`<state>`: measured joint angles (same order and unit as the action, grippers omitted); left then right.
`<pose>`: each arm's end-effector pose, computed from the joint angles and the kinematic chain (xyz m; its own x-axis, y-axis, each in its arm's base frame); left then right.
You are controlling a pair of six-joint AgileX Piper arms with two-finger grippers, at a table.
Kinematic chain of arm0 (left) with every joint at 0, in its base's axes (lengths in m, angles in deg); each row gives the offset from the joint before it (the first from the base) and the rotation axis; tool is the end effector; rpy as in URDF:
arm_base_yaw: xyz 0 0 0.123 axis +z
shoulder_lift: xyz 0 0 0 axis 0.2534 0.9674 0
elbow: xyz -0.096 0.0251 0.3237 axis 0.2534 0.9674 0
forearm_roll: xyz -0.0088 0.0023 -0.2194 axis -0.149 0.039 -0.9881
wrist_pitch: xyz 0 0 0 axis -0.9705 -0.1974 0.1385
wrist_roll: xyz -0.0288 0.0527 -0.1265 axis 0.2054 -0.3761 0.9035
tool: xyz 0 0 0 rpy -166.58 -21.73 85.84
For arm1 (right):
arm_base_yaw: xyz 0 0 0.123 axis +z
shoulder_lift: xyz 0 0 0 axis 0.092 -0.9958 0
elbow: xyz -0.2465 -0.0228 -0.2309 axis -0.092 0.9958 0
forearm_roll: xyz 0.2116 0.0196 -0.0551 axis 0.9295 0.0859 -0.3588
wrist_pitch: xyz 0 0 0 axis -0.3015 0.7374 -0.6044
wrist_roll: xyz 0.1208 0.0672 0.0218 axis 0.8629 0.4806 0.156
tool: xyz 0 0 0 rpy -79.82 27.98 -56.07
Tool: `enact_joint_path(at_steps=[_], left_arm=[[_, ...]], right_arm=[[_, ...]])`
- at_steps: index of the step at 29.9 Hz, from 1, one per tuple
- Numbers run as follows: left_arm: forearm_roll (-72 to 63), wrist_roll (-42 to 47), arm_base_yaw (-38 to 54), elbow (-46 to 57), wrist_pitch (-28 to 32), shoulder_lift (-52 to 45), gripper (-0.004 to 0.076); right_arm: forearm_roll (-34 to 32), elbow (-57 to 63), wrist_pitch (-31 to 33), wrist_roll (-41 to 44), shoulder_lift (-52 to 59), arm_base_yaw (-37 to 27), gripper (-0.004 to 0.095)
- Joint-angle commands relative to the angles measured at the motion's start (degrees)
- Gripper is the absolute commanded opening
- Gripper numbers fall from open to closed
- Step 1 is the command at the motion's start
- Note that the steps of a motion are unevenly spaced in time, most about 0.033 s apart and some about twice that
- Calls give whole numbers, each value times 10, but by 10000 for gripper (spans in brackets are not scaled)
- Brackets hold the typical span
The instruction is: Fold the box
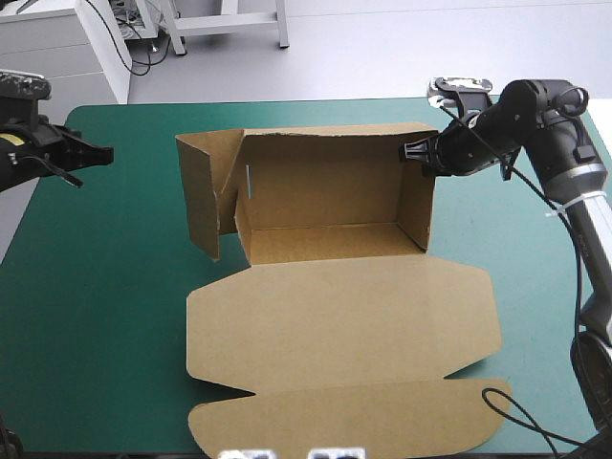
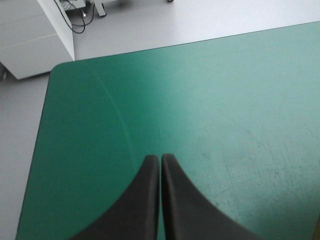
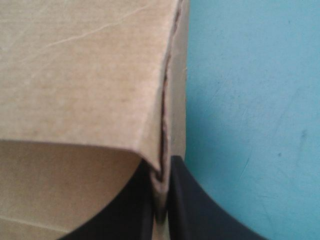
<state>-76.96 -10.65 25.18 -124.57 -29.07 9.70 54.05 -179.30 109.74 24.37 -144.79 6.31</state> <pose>0.2755 0.0269 0.4684 -0.5245 0.1376 -0.8402 0.0854 0.9904 0.1089 0.3349 0.1008 0.4141 -0.8515 -0.0908 -0.5165 -0.2425 0.9415 0.2342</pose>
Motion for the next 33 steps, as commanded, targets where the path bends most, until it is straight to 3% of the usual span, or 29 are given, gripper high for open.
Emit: enact_joint_path(at_steps=[1,7,15,24,27,33], left_arm=[[-60,-17,28,19,30,-17,0],[-87,-44,30,66,33,-16,0],[-92,-44,30,74,30,-16,0],[-90,-49,30,74,31,-16,0],[-90,-49,30,74,27,-16,0],[-91,-49,30,74,10,-16,0]], right_arm=[[25,25,-1,12,36,12,5],[-9,86,-1,14,59,40,5],[-55,84,-7,8,-5,40,5],[-65,84,-144,-25,-67,40,7],[-81,84,-159,-22,-72,40,78],[-120,65,-165,-12,-74,40,369]])
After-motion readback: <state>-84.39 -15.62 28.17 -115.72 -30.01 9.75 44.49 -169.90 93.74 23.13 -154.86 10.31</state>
